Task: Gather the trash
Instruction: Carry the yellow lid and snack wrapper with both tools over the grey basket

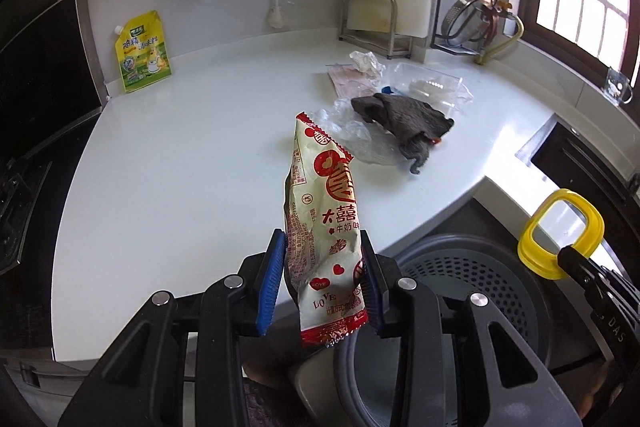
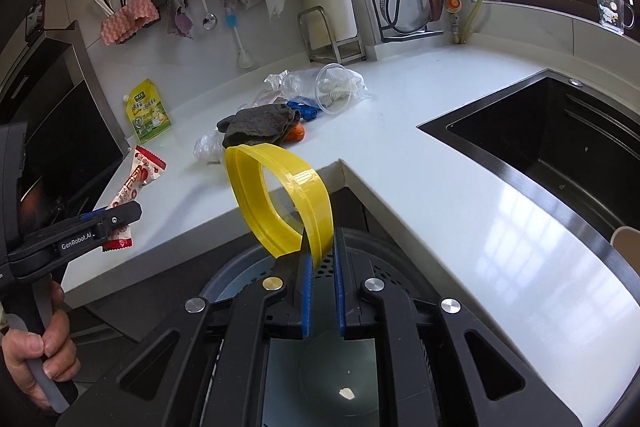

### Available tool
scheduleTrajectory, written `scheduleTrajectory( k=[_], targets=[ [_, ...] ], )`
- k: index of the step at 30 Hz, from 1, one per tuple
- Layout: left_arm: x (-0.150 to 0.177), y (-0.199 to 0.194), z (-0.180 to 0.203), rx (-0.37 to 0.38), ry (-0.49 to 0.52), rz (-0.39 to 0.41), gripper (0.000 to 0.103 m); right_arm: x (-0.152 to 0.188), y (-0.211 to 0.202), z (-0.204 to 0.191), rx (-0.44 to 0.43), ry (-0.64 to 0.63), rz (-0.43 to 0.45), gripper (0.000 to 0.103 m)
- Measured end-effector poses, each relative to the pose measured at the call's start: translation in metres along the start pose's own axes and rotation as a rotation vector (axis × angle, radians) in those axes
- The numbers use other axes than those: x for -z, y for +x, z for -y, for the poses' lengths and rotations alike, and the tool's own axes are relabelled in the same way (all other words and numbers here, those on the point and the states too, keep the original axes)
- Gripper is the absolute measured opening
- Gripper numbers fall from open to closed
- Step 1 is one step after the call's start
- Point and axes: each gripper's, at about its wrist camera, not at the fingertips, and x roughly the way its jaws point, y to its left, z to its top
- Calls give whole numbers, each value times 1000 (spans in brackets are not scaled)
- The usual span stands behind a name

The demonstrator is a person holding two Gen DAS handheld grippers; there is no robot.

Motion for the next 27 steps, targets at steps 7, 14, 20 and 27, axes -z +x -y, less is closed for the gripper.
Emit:
scheduleTrajectory(
  k=[7,14,20,27],
  targets=[
    [31,-9,28,48,48,-24,35,17,-15,-7,11,-25,-21,9],
    [52,-8,41,77,78,-51,35,33,-19,-5,34,-26,-55,9],
    [63,-4,50,104,96,-82,35,45,-11,-8,60,-45,-99,9],
    [81,9,65,133,136,-142,35,58,3,-4,87,-44,-156,9]
  ],
)
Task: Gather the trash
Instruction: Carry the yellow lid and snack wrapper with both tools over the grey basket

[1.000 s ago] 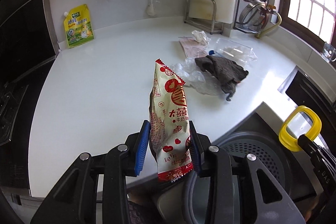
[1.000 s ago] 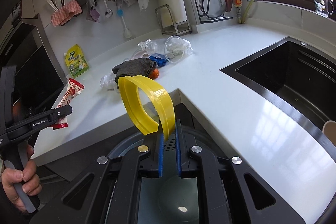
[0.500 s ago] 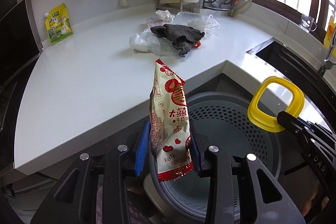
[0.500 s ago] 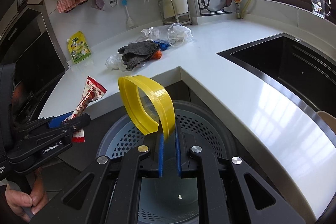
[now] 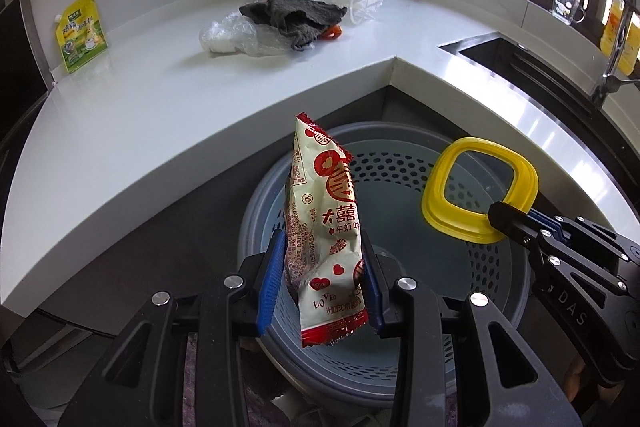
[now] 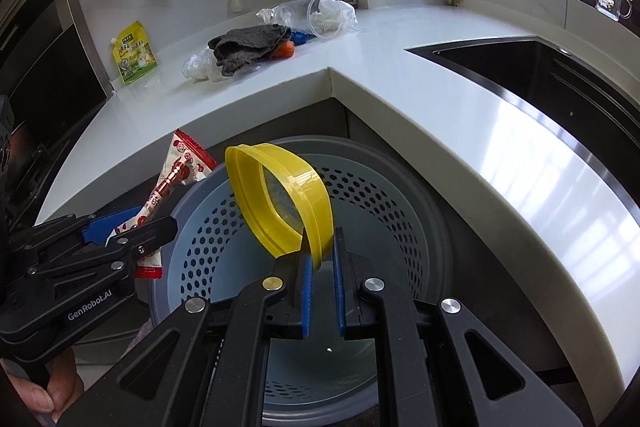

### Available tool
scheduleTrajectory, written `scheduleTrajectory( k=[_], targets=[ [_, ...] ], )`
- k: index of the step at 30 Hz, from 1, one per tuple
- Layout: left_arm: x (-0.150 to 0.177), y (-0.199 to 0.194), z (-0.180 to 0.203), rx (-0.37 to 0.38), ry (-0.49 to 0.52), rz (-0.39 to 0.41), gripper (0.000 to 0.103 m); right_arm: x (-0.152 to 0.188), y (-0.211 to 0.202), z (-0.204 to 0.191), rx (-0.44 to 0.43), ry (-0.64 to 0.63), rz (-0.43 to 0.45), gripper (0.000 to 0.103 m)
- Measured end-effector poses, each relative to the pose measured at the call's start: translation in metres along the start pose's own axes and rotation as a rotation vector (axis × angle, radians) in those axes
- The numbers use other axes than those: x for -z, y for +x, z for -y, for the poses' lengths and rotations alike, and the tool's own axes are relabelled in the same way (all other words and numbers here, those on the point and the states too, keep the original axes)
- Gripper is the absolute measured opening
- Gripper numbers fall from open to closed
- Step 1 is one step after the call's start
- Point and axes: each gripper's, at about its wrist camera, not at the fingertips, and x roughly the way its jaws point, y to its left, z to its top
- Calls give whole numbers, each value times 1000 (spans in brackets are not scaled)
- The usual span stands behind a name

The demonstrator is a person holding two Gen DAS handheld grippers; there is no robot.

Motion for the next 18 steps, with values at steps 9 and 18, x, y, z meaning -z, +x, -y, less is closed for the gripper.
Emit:
scheduleTrajectory(
  k=[9,18],
  targets=[
    [11,24,7,20,13,-76,35,13,17,6,5,10,-63,9],
    [16,42,13,34,37,-124,35,18,30,11,6,17,-99,9]
  ],
)
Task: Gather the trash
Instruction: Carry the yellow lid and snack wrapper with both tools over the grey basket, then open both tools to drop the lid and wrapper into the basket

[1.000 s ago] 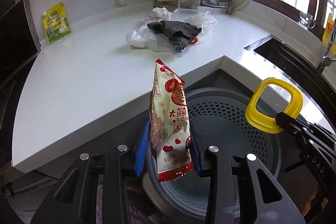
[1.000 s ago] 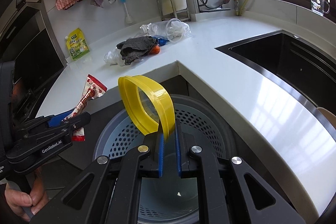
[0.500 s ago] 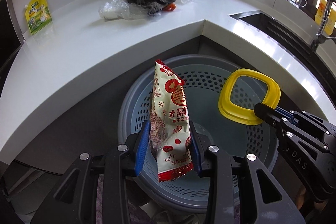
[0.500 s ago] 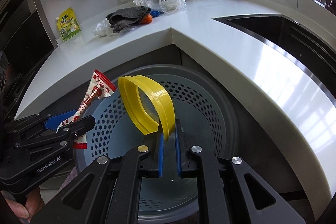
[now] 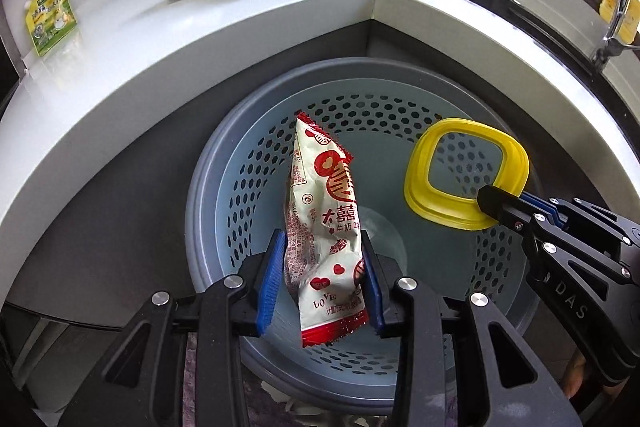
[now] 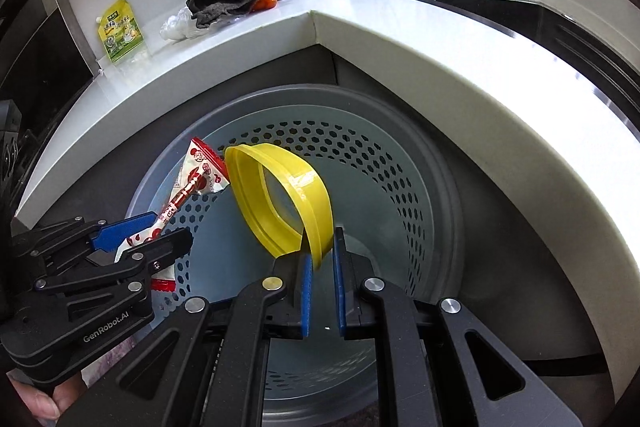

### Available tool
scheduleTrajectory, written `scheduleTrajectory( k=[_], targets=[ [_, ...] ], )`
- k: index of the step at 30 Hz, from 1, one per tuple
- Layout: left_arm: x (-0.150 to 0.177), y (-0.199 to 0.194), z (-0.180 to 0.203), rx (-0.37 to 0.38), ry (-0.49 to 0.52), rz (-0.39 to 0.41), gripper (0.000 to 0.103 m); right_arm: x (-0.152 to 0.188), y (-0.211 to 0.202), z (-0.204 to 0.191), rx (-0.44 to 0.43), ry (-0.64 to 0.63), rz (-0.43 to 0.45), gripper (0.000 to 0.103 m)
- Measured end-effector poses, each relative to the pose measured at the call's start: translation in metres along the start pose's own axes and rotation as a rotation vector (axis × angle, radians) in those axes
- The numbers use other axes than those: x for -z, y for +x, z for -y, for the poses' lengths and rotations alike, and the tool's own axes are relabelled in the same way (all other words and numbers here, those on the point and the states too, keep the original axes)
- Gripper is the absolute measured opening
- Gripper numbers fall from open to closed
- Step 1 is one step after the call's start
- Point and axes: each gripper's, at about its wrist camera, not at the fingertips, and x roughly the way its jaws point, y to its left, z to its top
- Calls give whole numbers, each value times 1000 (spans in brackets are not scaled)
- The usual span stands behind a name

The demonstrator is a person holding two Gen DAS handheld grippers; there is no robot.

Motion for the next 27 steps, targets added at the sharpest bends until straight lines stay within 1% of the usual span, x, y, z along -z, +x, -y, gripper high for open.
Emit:
scheduleTrajectory(
  k=[8,18,19,21,23,25,27],
  targets=[
    [-3,7,-2,15,-20,-23,37,-2,7,0,-2,1,-12,9],
    [-1,11,-11,17,-41,-27,39,-2,8,2,8,7,-12,10],
    [0,11,-11,14,-43,-27,40,-2,7,2,9,9,-11,12],
    [0,10,-13,8,-51,-22,51,-2,7,3,12,11,-7,19],
    [0,9,-14,3,-57,-15,53,-1,5,4,16,15,1,28],
    [-1,10,-15,0,-60,-16,55,-2,4,5,16,19,5,29],
    [-1,10,-16,-1,-66,-16,59,-2,4,6,17,23,8,32]
  ],
)
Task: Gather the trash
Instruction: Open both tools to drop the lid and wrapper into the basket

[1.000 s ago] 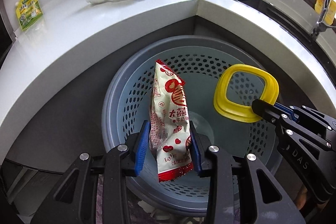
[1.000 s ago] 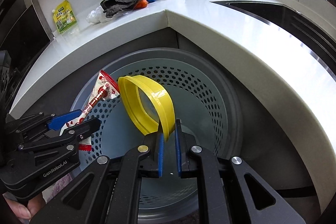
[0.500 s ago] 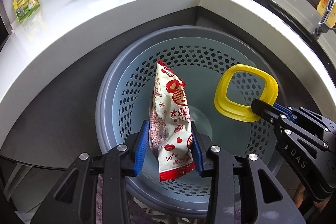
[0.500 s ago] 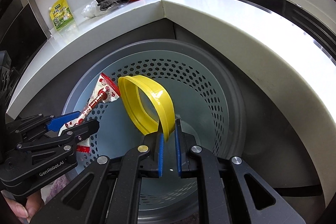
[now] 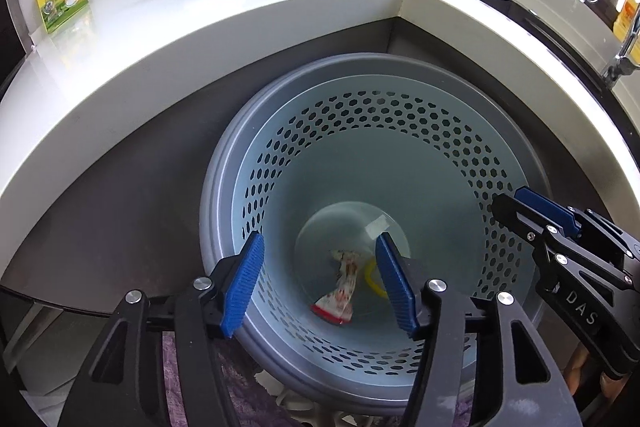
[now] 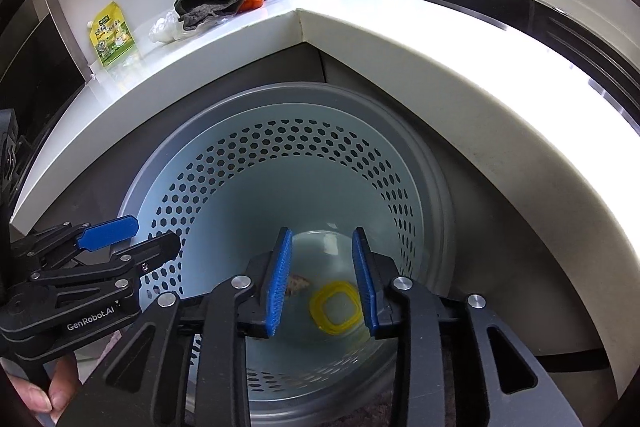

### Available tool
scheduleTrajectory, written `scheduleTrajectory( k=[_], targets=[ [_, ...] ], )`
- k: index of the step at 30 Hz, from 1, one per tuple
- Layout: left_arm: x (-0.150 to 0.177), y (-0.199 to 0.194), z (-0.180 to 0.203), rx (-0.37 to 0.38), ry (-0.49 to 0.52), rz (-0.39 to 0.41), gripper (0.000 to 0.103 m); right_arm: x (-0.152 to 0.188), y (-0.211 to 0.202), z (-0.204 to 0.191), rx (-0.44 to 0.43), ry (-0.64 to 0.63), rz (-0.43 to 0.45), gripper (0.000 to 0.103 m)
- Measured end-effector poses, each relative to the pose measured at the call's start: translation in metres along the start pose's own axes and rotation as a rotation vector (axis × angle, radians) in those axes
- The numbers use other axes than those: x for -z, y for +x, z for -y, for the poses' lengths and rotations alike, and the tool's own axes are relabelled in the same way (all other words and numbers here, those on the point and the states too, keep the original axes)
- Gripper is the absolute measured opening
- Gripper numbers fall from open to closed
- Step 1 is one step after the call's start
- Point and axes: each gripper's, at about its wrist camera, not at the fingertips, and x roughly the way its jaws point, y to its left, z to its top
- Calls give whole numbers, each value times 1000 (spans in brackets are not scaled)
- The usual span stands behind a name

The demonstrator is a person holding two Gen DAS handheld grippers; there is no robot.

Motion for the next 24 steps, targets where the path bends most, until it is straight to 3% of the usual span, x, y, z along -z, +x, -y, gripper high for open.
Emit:
scheduleTrajectory(
  k=[7,14,24],
  targets=[
    [0,-1,-2,-8,-9,6,61,0,-3,2,-5,9,14,36],
    [2,-12,-8,2,-24,40,70,-1,-11,1,-17,4,47,46],
    [-5,-45,-18,-23,-47,160,82,-8,-37,-5,-28,-22,157,64]
  ],
)
